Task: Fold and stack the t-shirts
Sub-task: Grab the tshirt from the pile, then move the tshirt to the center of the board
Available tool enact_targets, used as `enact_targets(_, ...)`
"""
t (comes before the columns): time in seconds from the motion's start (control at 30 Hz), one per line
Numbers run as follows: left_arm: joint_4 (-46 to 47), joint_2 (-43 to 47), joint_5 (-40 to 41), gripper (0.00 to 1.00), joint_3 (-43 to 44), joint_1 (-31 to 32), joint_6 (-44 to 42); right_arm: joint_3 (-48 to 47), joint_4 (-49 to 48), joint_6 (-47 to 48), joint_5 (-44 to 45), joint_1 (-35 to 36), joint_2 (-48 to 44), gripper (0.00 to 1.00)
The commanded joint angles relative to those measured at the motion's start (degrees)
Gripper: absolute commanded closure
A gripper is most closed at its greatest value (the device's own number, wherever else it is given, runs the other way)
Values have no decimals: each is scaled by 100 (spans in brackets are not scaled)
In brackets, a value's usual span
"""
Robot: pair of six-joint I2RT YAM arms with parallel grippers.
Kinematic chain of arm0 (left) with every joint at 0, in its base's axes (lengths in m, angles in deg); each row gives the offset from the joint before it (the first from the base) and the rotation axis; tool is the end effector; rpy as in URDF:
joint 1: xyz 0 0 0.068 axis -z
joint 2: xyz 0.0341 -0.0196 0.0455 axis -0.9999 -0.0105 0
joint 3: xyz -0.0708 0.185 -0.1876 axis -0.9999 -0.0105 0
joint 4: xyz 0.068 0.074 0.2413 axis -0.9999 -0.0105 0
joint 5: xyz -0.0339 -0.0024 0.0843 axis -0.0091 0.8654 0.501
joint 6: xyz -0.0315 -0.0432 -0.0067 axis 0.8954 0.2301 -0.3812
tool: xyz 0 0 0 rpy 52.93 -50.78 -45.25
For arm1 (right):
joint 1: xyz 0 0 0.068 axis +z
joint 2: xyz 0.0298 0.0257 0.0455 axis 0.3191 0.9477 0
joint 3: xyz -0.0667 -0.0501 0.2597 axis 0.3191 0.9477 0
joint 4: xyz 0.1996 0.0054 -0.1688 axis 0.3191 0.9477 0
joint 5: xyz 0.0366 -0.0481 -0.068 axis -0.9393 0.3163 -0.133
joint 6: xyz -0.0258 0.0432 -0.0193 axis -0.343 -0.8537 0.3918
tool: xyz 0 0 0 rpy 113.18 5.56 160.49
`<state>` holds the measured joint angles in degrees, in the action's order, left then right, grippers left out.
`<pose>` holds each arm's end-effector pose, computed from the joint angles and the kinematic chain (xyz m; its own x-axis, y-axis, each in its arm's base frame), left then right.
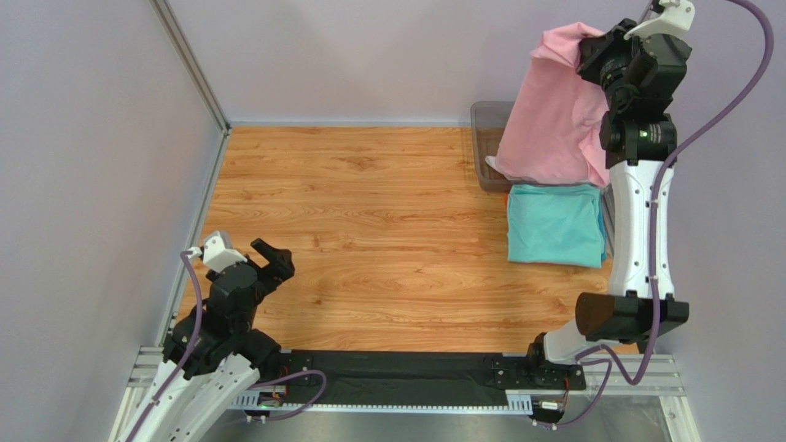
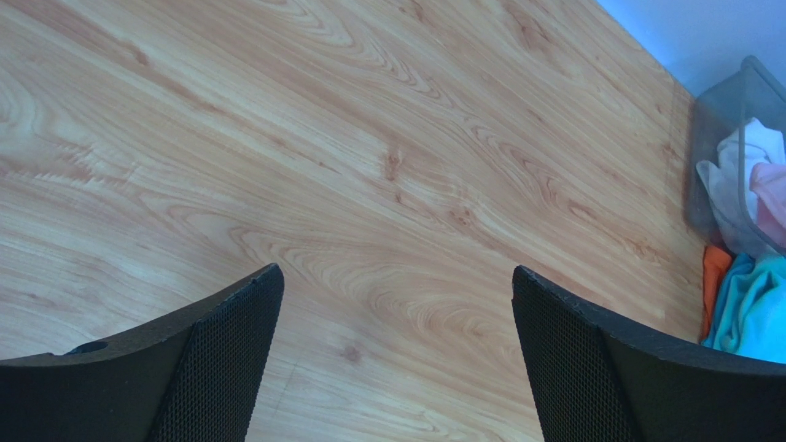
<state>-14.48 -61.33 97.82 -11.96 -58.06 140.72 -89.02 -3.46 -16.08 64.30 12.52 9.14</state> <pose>0.0682 -0.0184 0.2777 -0.2585 -0.5971 -0.7594 -0.3038 0.7965 -0.5228 0.3217 -0.0328 0.5342 0.0364 0.3124 -0.9492 0.0554 0.9478 0.3141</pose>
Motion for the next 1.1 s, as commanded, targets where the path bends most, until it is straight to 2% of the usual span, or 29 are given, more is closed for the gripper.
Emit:
enact_targets(0.0, -136, 100, -310, 0, 16, 5, 192, -270, -149, 112, -383, 519, -435, 100)
enact_targets(0.03, -180, 109, -354, 0, 16, 5, 219, -341, -141, 147, -278, 912, -516, 100)
enact_targets(0.23, -241, 355, -591, 0, -37, 5, 281, -1017, -114, -458, -697, 1899, -754, 100)
enact_targets(0.33, -329, 469, -636, 0, -28, 5, 307, -1098, -105, -977, -970, 2347, -754, 100)
enact_targets(0.43, -461, 557, -644, 0, 7, 5, 404, -1002, -123, -1004, -745, 2891, -789, 100)
enact_targets(0.53, -549, 645, -627, 0, 7, 5, 483, -607, -149, -1003, -402, 3218, -894, 100)
enact_targets(0.63, -620, 671, -609, 0, 16, 5, 562, 271, -149, -1180, 108, 3228, -1105, 100)
enact_targets(0.67, -637, 663, -609, 0, 16, 5, 562, 900, -141, -1136, 231, 3219, -1219, 100)
enact_targets(0.77, -637, 637, -601, 0, -28, 5, 597, 1913, -61, -1240, 777, 3009, -1299, 100)
enact_targets(0.8, -611, 593, -601, 0, -46, 5, 632, 2630, -70, -1363, 778, 2904, -1273, 100)
enact_targets(0.87, -576, 540, -609, 0, -98, 5, 659, 3206, -61, -1584, 646, 2561, -992, 80)
enact_targets(0.93, -479, 373, -697, 0, -151, 5, 641, 3831, -70, -1322, 540, 2402, -711, 56)
enact_targets(0.97, -453, 294, -749, 0, -160, 5, 624, 3911, 52, -911, 627, 2402, -432, 35)
enact_targets(1.0, -374, 137, -880, 0, -169, 5, 571, 3903, 227, -838, 741, 2402, -298, 30)
enact_targets(1.03, -339, 40, -943, 0, -204, 5, 553, 3842, 507, -750, 899, 2410, -175, 21)
enact_targets(1.07, -321, -57, -1004, 0, -204, 5, 553, 3833, 571, -584, 927, 2419, -174, 18)
